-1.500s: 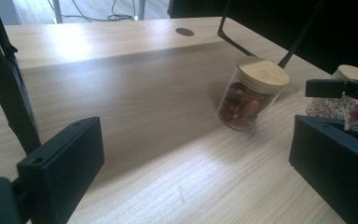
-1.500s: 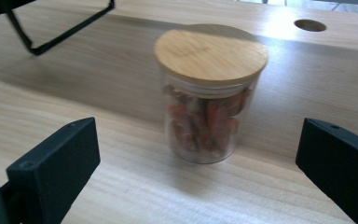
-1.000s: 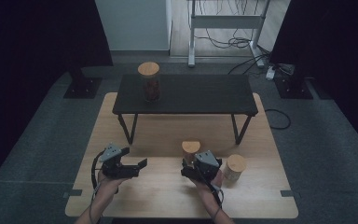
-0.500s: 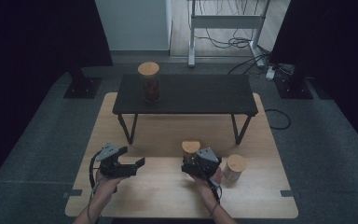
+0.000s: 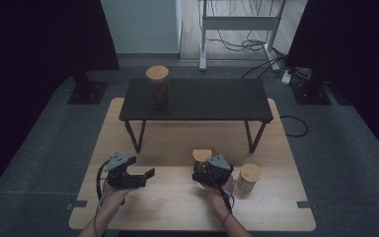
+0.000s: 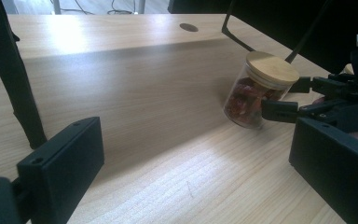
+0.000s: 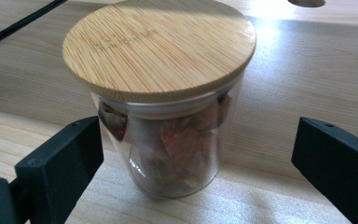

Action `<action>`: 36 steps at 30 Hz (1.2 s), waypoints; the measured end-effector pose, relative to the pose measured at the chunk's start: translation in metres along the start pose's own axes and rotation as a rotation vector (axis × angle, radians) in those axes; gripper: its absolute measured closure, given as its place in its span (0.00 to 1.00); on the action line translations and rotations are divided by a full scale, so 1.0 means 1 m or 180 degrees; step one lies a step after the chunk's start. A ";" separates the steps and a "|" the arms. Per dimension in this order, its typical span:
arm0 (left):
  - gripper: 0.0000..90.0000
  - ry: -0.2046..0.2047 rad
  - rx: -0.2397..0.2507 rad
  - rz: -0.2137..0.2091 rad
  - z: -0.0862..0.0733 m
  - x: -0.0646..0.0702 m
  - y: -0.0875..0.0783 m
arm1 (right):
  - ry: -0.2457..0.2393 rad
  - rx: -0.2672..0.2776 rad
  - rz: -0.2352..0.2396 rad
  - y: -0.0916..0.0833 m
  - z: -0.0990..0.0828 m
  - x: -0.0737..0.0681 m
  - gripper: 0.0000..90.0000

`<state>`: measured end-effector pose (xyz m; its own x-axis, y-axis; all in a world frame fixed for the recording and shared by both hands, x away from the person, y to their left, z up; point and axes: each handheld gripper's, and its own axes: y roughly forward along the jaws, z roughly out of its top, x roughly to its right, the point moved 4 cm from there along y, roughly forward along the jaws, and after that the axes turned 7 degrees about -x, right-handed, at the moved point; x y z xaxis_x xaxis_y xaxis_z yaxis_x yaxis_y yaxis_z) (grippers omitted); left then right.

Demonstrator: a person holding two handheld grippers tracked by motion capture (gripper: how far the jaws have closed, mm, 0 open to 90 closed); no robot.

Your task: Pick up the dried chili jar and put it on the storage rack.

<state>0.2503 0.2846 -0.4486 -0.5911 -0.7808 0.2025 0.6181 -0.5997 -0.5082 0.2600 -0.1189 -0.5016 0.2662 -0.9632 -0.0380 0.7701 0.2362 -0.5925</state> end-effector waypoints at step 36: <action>0.03 -0.0009 -0.0009 0.0070 -0.004 0.001 0.002 | -0.0124 0.0085 0.0133 0.008 0.010 -0.002 0.24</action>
<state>0.2496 0.2834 -0.4527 -0.5760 -0.7942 0.1936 0.6294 -0.5820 -0.5148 0.2715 -0.1138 -0.4978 0.3206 -0.9467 -0.0305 0.7729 0.2801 -0.5694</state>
